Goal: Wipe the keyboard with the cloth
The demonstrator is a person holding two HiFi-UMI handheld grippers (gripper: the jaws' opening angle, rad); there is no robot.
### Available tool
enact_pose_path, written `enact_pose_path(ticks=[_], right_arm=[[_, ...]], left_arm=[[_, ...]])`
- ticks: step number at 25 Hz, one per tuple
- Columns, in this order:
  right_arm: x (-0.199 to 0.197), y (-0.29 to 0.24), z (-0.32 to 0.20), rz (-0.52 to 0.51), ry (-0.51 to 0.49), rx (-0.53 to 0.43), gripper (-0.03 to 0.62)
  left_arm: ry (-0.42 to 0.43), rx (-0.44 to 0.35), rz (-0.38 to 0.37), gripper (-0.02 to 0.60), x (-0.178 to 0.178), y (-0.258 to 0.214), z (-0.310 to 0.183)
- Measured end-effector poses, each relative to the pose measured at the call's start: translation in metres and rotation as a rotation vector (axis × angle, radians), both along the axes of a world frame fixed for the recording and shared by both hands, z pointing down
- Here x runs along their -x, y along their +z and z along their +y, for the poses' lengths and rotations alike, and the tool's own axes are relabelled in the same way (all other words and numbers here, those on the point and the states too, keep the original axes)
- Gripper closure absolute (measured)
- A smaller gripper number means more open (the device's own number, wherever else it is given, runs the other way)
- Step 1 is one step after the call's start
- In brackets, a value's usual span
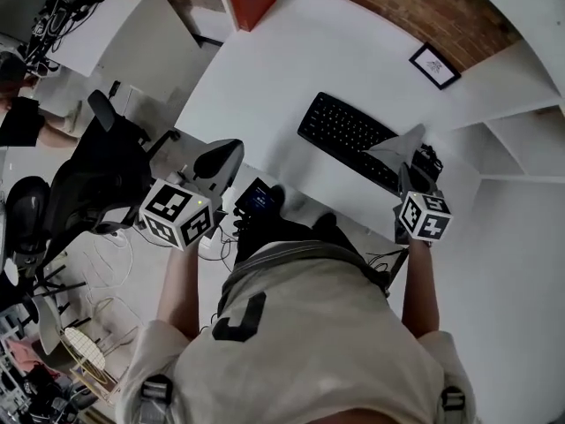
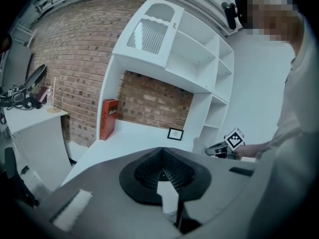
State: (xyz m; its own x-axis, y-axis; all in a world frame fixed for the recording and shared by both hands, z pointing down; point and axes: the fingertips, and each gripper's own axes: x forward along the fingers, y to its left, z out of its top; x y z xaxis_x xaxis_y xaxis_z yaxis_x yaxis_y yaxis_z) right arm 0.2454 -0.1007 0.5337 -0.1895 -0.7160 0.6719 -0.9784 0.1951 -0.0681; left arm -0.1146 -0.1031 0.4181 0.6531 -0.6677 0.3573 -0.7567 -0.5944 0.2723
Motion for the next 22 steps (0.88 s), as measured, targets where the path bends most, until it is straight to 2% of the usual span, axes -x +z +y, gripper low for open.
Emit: enact_pose_path(ticks=[4, 10, 16, 22], right_arm=[[0.064, 0.002, -0.034, 0.007, -0.065, 0.018, 0.58], [0.139, 0.02, -0.082, 0.006, -0.141, 0.067, 0.58], [0.164, 0.044, -0.11, -0.103, -0.106, 0.183, 0.58], [0.204, 0.079, -0.148, -0.054, -0.182, 0.215, 0.58]], left_arm=[[0.012, 0.015, 0.025, 0.578, 0.033, 0.009, -0.016], [0.038, 0.039, 0.027, 0.578, 0.06, 0.016, -0.025], [0.016, 0.062, 0.054, 0.577, 0.057, 0.01, -0.025], [-0.053, 0.077, 0.031, 0.578, 0.082, 0.015, -0.019]])
